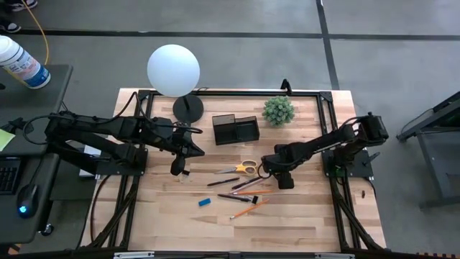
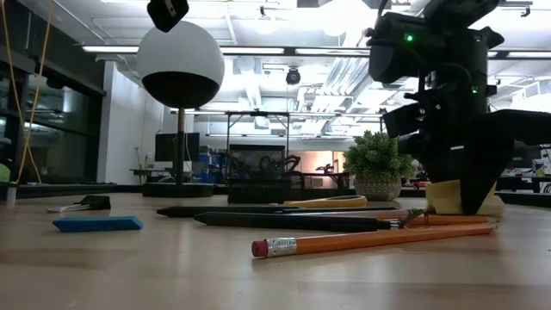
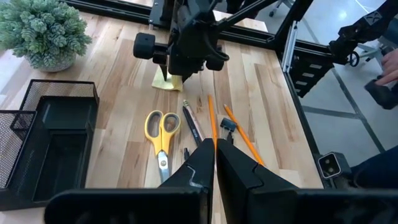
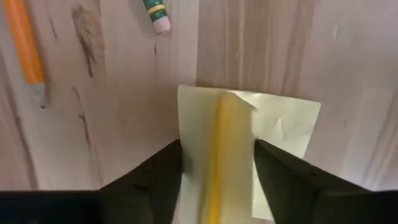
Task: Pick and place office supplies into organizer
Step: Put the sticky notes into the desk organizer
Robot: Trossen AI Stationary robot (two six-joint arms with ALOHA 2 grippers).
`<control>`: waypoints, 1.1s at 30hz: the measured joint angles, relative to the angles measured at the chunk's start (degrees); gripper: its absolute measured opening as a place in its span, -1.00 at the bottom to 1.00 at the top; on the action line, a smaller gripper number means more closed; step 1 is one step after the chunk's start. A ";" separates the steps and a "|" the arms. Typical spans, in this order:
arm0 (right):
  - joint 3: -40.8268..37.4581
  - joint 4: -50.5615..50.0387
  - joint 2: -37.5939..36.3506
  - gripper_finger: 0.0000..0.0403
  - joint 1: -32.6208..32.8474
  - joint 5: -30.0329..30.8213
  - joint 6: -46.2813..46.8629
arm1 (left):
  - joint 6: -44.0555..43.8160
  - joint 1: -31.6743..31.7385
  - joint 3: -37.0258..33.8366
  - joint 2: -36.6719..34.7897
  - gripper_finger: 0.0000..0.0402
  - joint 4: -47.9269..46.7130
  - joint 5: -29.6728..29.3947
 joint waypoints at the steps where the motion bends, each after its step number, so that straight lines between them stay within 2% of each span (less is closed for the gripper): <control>1: -0.04 0.02 0.00 -0.20 0.16 0.26 0.01 | 0.00 0.00 0.00 0.00 -0.96 0.00 -0.01; 7: -0.04 0.16 0.04 -0.81 0.32 0.08 1.40 | 0.00 0.00 0.00 0.00 -0.96 0.00 0.00; 9: 0.61 -0.68 0.10 -0.93 0.35 -0.27 1.09 | 0.00 0.00 0.00 0.00 -0.96 0.00 -0.01; 14: 4.76 -3.83 0.50 -0.86 0.29 3.19 -5.15 | 0.00 0.00 0.00 0.00 -0.96 0.00 -0.01; 16: 7.23 -4.05 0.45 -0.91 -0.44 5.13 -8.67 | 0.01 0.00 0.00 0.00 -0.96 0.00 -0.01; 25: 16.01 -3.58 0.37 -0.93 -7.09 19.43 -19.25 | 0.00 0.00 -0.02 0.00 -0.96 -0.02 -0.03; 29: 17.43 1.01 0.30 -0.95 -11.10 21.20 -24.61 | 0.00 0.00 -0.02 0.00 -0.96 -0.02 -0.03; 33: 17.42 4.75 0.28 -0.90 -14.92 20.51 -27.86 | 0.00 0.00 -0.02 0.00 -0.96 -0.02 -0.01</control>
